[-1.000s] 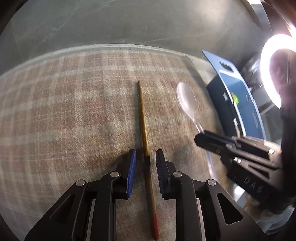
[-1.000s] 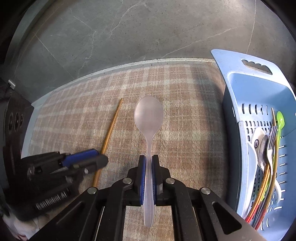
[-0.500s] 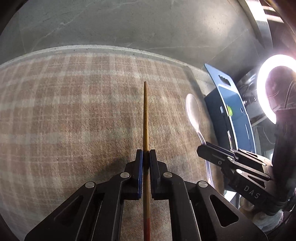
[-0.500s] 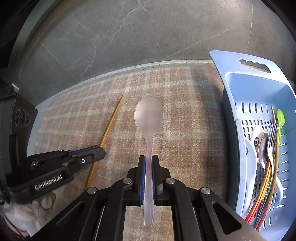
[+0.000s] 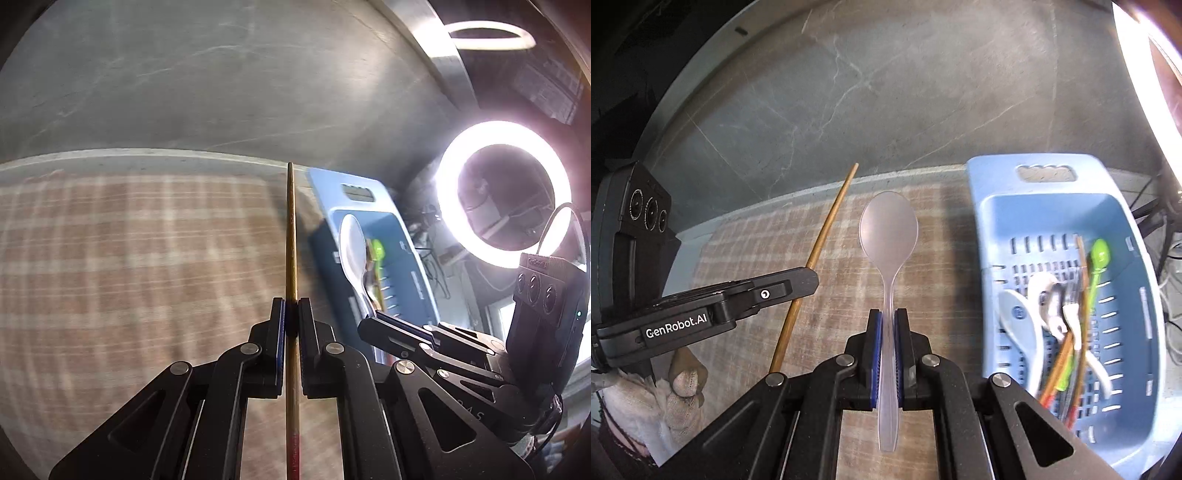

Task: Organize utensils
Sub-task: 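Lift the spoon and chopstick with both grippers and carry them over the basket, then lower the spoon and chopstick into the basket and open both grippers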

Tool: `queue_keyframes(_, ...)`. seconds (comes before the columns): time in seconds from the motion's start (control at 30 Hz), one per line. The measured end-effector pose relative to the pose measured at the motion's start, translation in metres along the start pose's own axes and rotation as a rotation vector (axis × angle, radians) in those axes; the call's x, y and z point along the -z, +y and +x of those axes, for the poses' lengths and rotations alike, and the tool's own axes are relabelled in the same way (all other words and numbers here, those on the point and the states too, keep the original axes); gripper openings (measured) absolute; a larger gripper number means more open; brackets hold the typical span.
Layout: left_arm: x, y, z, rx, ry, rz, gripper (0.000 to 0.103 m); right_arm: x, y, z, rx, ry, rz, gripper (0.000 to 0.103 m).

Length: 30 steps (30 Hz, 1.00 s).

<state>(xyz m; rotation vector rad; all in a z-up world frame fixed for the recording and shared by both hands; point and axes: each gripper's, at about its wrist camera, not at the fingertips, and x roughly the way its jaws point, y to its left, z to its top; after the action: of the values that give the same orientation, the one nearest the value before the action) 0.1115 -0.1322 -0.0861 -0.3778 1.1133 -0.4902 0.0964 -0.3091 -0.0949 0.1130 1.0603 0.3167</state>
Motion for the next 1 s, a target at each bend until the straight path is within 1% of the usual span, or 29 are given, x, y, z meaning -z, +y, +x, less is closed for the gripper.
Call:
queue_keyframes(0.17,-0.007,-0.035,0.03,0.051,0.018,0.025,0.005,0.004,-0.029,-0.023,0.08,-0.031,0.012,0.006)
queue_keyframes(0.27,-0.01,-0.053,0.047,0.078,0.032,0.037,0.005,0.007,-0.051,-0.032,0.115,-0.035,0.038,0.006)
queue_keyframes(0.37,-0.012,-0.074,0.067,0.102,0.044,0.046,0.005,0.011,-0.067,-0.034,0.169,-0.037,0.046,0.006)
queue_keyframes(0.47,-0.014,-0.085,0.083,0.109,0.056,0.048,0.005,0.016,-0.084,-0.037,0.205,-0.029,0.052,0.006)
queue_keyframes(0.6,-0.016,-0.092,0.108,0.109,0.084,0.041,0.005,0.021,-0.1,-0.036,0.242,-0.019,0.053,0.006)
queue_keyframes(0.77,-0.013,-0.1,0.13,0.078,0.104,0.051,0.005,0.024,-0.115,-0.032,0.265,-0.003,0.053,0.006)
queue_keyframes(0.87,-0.013,-0.106,0.139,0.054,0.106,0.065,0.005,0.023,-0.117,-0.028,0.27,0.004,0.054,0.006)
queue_keyframes(1.0,-0.012,-0.118,0.147,0.015,0.102,0.11,0.005,0.023,-0.122,-0.025,0.282,0.009,0.054,0.006)
